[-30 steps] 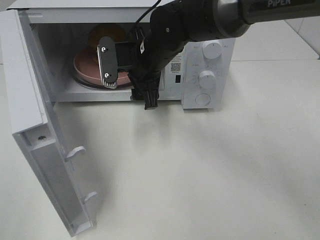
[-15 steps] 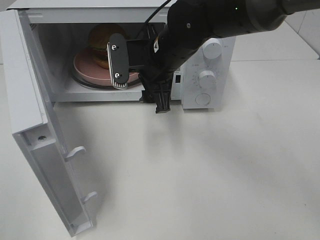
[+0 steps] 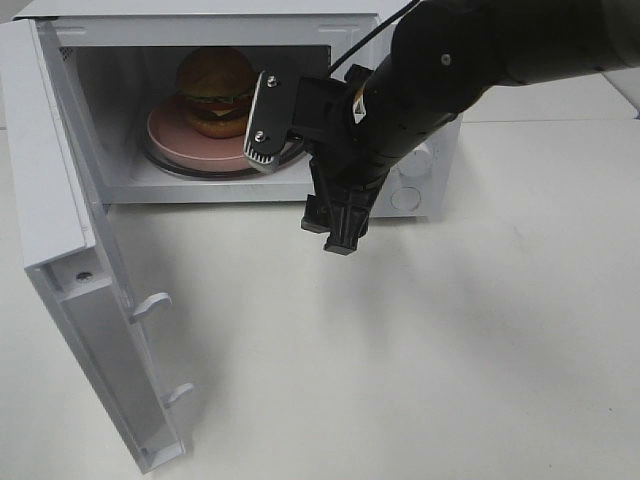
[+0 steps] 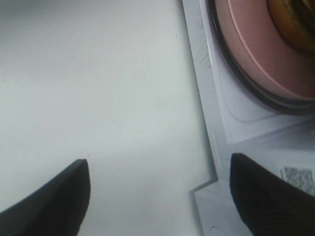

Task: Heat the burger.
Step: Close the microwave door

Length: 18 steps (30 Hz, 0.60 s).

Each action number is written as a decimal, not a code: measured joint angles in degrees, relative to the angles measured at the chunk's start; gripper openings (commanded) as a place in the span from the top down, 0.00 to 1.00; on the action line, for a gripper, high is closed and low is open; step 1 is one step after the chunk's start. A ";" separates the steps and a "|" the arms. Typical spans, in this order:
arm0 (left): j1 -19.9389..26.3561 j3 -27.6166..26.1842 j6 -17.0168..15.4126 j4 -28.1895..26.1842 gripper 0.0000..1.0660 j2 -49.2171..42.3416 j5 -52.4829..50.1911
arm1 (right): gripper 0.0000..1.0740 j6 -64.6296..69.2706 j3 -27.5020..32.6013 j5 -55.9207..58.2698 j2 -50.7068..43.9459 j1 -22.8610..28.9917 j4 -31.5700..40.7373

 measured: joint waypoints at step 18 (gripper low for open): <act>0.00 0.00 0.00 0.00 0.08 0.00 0.00 | 0.30 36.21 4.47 11.46 -11.23 0.00 0.00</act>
